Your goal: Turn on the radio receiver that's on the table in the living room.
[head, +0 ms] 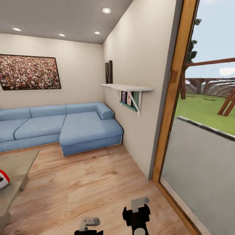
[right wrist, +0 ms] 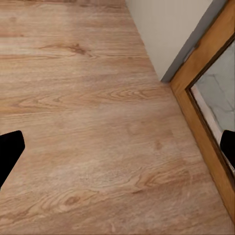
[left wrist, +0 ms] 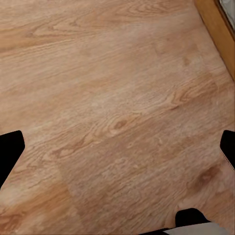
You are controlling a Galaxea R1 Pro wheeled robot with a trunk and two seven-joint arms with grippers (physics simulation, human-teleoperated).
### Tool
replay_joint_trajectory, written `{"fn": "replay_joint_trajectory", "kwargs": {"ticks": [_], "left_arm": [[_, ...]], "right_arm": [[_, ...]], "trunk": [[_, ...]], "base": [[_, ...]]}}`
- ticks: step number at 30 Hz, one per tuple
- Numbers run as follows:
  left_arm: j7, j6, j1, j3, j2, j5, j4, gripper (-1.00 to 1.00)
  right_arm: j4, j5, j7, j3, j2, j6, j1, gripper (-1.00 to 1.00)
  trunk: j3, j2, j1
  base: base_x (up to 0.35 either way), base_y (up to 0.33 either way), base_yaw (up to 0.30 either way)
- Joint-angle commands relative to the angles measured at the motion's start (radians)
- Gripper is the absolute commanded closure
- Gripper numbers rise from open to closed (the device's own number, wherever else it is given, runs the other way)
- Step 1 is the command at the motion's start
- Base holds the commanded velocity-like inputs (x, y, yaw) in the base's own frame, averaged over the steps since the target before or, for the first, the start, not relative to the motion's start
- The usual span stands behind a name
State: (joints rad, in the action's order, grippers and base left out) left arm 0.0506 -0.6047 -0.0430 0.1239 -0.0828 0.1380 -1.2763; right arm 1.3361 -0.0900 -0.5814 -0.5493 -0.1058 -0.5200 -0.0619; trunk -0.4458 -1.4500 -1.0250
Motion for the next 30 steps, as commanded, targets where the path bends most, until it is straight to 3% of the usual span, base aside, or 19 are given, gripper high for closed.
{"fn": "replay_joint_trajectory", "kwargs": {"ticks": [1,30], "left_arm": [[0.000,0.000,0.000,0.000,0.000,0.000,0.000,-1.00],[0.000,0.000,0.000,-0.001,0.000,0.000,0.000,-1.00]], "right_arm": [[0.000,0.000,0.000,0.000,0.000,0.000,0.000,-1.00],[0.000,0.001,0.000,0.000,0.000,0.000,0.000,-1.00]], "trunk": [[0.000,0.000,0.000],[0.000,0.000,0.000]], "base": [[0.276,-0.205,0.289],[0.276,-0.205,0.292]]}}
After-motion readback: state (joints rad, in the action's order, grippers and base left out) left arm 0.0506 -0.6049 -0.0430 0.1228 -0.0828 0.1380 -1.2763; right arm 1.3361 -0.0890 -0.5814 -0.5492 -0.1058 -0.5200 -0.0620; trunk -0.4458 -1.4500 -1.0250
